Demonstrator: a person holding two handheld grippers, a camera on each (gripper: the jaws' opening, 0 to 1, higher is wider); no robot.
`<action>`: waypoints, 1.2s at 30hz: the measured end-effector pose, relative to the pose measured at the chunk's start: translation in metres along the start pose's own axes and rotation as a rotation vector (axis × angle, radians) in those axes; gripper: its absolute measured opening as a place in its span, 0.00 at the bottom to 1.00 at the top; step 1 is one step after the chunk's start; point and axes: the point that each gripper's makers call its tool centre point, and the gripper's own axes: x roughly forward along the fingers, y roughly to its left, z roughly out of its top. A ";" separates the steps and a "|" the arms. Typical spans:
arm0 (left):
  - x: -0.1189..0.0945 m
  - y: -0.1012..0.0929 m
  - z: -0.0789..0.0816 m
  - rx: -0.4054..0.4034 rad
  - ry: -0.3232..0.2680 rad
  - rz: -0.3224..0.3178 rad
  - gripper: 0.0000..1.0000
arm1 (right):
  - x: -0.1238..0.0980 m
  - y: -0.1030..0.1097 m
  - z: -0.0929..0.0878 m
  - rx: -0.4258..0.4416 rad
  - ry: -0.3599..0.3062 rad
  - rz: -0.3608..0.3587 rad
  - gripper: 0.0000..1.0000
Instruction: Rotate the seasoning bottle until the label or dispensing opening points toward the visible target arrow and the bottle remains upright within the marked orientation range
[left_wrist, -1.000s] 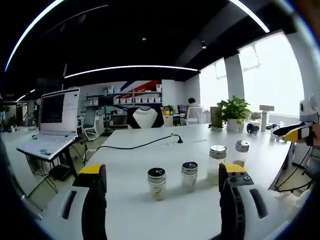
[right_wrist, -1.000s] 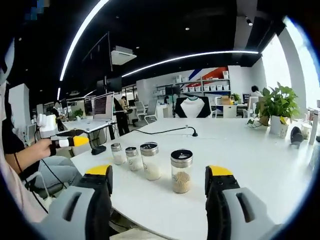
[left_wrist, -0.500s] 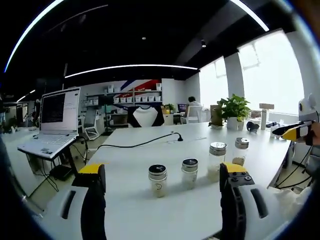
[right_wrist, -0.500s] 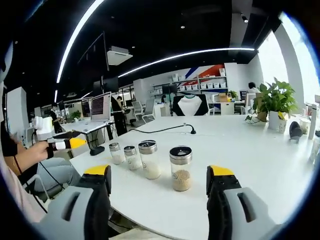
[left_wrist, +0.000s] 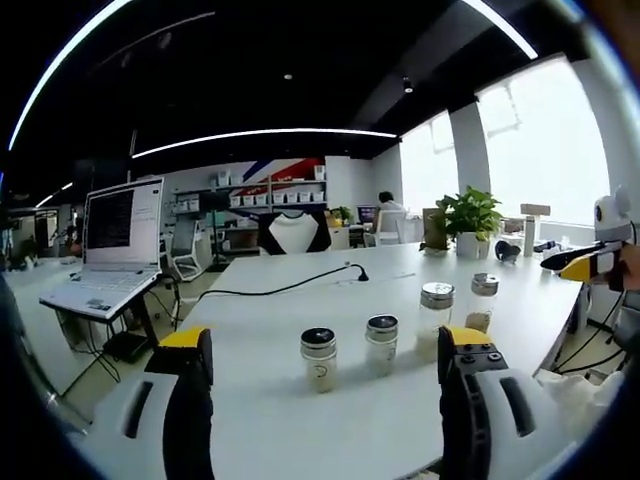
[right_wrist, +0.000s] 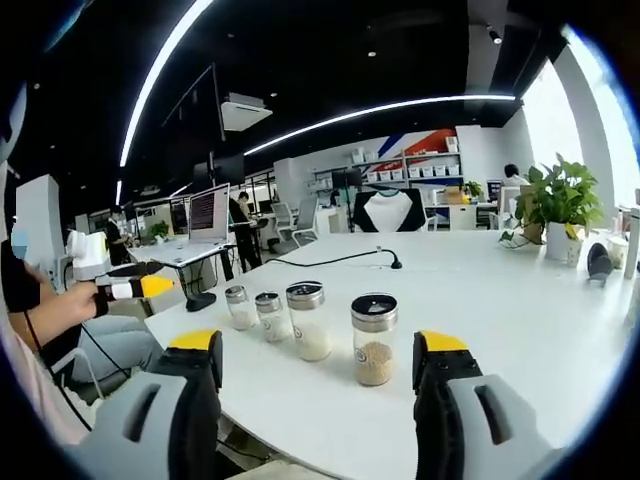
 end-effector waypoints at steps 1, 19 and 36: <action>0.000 0.000 0.000 0.001 0.002 -0.003 0.99 | 0.000 0.001 -0.001 0.003 0.003 0.001 0.78; 0.004 0.000 -0.002 0.009 0.014 -0.011 0.98 | 0.000 -0.003 -0.001 0.005 0.008 -0.006 0.77; 0.004 -0.004 -0.002 0.013 0.017 -0.018 0.97 | -0.001 -0.005 -0.005 0.000 0.015 -0.011 0.77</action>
